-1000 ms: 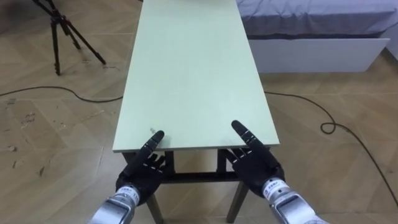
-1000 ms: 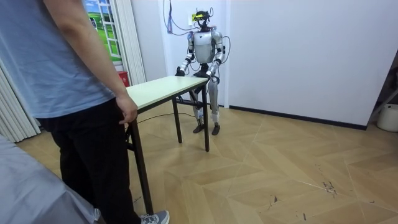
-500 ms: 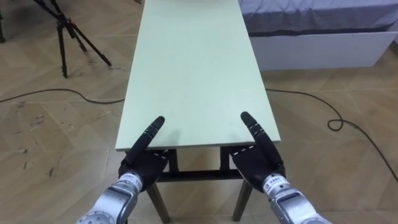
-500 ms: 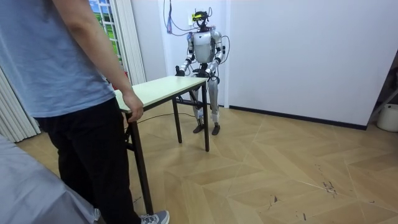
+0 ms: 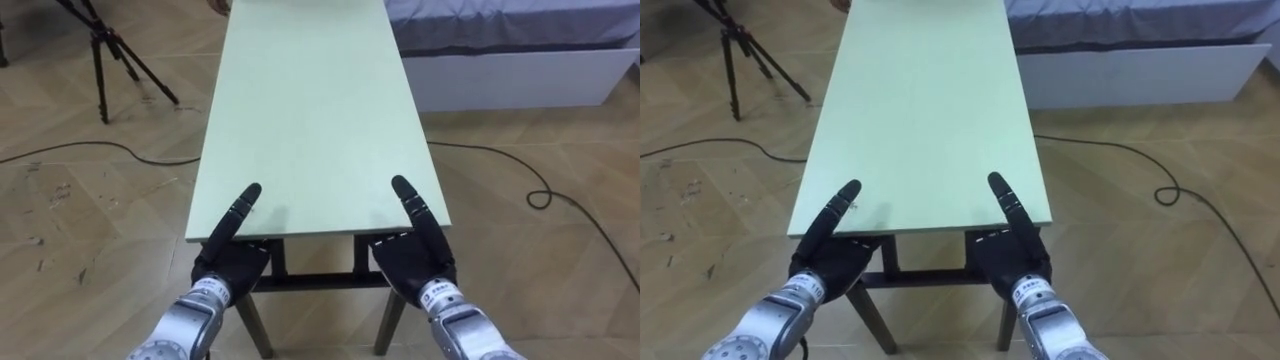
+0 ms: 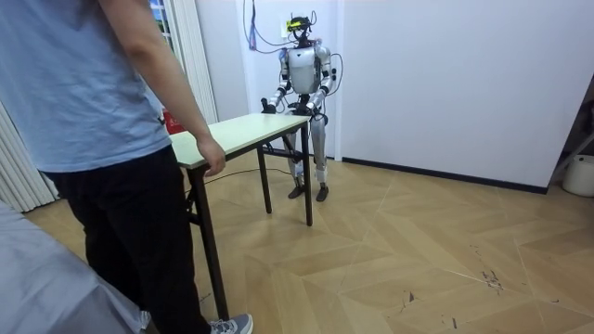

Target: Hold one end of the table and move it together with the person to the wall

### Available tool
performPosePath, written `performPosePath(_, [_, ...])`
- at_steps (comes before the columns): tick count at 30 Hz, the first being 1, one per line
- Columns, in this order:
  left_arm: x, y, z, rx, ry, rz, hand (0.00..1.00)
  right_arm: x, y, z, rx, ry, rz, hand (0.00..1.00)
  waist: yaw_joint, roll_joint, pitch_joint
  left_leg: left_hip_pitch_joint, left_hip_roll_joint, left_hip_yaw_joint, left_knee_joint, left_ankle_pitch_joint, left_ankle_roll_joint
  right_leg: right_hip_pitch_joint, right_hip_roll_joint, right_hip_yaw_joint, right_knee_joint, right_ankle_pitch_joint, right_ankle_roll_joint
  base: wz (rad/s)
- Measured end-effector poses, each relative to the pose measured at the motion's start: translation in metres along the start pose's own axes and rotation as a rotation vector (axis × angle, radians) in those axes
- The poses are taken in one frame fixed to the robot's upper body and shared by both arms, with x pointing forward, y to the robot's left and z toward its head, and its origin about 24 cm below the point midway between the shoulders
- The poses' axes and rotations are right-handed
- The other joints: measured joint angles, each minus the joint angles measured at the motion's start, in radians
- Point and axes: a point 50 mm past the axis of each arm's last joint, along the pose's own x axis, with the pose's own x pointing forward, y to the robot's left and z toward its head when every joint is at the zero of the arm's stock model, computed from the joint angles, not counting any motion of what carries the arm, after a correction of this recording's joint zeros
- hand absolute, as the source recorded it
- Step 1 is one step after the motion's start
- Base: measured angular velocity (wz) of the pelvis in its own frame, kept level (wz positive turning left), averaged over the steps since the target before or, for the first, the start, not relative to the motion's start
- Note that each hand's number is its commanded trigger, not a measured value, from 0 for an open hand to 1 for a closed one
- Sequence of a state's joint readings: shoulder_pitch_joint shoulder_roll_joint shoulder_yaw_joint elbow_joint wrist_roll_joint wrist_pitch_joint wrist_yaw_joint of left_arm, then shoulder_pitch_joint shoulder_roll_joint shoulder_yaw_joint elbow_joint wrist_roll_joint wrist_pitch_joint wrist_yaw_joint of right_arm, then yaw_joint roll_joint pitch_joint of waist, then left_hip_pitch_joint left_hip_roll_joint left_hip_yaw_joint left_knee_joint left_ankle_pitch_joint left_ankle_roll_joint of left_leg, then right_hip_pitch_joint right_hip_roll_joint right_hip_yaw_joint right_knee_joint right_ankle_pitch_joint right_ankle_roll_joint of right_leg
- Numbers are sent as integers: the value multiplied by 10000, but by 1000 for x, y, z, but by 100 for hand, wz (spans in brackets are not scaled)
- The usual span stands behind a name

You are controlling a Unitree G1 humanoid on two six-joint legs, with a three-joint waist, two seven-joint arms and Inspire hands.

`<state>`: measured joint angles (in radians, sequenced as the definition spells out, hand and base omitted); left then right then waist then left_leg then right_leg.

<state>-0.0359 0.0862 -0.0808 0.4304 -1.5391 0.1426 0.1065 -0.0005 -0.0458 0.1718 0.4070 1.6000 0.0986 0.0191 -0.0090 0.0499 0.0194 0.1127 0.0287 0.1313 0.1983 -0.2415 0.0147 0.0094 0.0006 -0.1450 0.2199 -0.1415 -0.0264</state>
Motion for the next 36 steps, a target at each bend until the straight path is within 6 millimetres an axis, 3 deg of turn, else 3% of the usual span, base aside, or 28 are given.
performPosePath(4, [2, -6, -10, -36, 66, -227, 100, 0, -11, 1, 109, -398, -717, 100, 381, -2, 2, -72, 5, -3, -16, 0, 0, -64, -6, -111, -15, 0, 0, 1])
performPosePath(10, [2, -2, -15, 689, 58, 300, 100, -1, -12, 2, -199, -580, -803, 100, 371, -83, 40, -121, 106, -152, -152, 1, -2, -60, 6, -204, -152, 1, 0, 5])
performPosePath(36, [2, -4, -16, 1383, -92, 170, 100, 0, -7, 2, -177, -721, -724, 100, 405, -144, 40, -116, 96, -202, -176, 1, -2, -62, 11, -213, -179, 3, 3, 0])
